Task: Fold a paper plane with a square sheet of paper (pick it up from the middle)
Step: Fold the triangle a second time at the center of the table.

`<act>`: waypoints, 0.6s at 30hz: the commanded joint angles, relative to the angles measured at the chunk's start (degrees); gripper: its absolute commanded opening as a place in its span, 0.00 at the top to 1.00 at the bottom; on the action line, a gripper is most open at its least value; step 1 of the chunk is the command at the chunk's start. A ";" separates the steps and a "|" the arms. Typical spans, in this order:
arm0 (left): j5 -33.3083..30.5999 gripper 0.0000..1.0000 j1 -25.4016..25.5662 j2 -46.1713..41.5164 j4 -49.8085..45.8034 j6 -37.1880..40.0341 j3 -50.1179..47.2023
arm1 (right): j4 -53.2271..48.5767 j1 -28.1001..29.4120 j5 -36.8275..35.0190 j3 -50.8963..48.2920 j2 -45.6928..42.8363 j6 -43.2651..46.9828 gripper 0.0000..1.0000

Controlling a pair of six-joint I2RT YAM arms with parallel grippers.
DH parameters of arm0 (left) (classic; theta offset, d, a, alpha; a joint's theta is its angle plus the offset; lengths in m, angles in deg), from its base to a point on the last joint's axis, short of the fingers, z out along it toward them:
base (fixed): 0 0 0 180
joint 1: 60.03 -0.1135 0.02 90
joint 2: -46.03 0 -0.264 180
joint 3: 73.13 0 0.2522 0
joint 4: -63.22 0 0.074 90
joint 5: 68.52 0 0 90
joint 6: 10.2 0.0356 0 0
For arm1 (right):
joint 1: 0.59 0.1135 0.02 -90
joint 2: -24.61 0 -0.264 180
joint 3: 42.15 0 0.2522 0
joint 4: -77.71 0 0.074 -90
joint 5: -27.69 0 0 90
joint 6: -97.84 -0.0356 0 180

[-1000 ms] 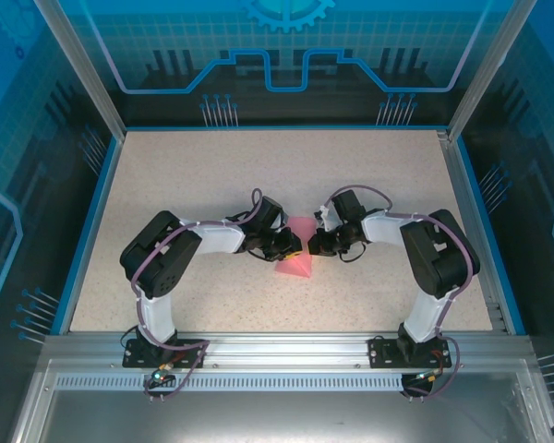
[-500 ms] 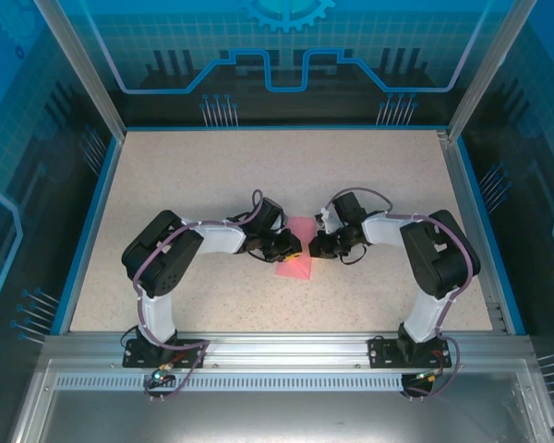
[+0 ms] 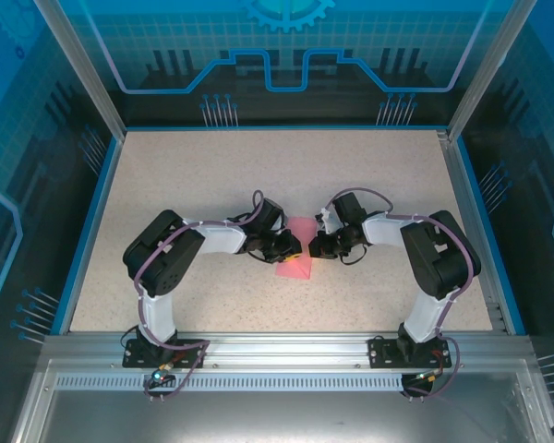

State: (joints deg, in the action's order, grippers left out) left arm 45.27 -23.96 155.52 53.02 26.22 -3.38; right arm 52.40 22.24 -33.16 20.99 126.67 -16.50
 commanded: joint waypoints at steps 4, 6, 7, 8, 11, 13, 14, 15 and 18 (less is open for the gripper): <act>-1.44 0.82 0.48 2.22 0.45 0.86 -2.20 | -2.88 -0.86 -1.02 0.66 -2.44 -0.43 0.85; -1.29 0.82 0.49 2.22 0.63 0.94 -2.20 | -3.21 -0.86 -1.77 -0.01 -5.15 -1.05 0.82; -1.21 0.82 0.47 2.14 0.63 0.93 -2.20 | -3.50 -0.86 -2.18 -0.53 -6.52 -1.32 0.79; -1.20 0.83 0.49 2.06 0.59 1.00 -2.20 | -3.89 -0.81 -2.65 -1.05 -7.99 -1.78 0.77; -1.29 0.82 0.49 1.78 0.26 1.16 -2.20 | -3.78 -0.65 -2.11 -3.08 -12.28 -3.67 0.78; -1.23 0.82 0.46 1.69 0.31 1.14 -2.20 | -1.93 0.04 -0.27 -4.93 -14.17 -5.38 0.81; -1.21 0.82 0.48 1.54 0.24 1.17 -2.20 | -1.61 0.70 0.54 -5.57 -14.74 -6.03 0.83; -1.23 0.82 0.48 1.43 0.18 1.22 -2.20 | -1.61 1.49 0.95 -5.71 -15.15 -6.62 0.84; -1.29 0.82 0.47 0.99 0.05 1.25 -2.22 | 0.50 4.04 2.07 -6.54 -15.10 -9.06 0.86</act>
State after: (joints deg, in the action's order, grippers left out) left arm 45.29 -23.96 155.61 54.79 26.18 -4.14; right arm 51.64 23.88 -33.56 15.86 111.88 -22.16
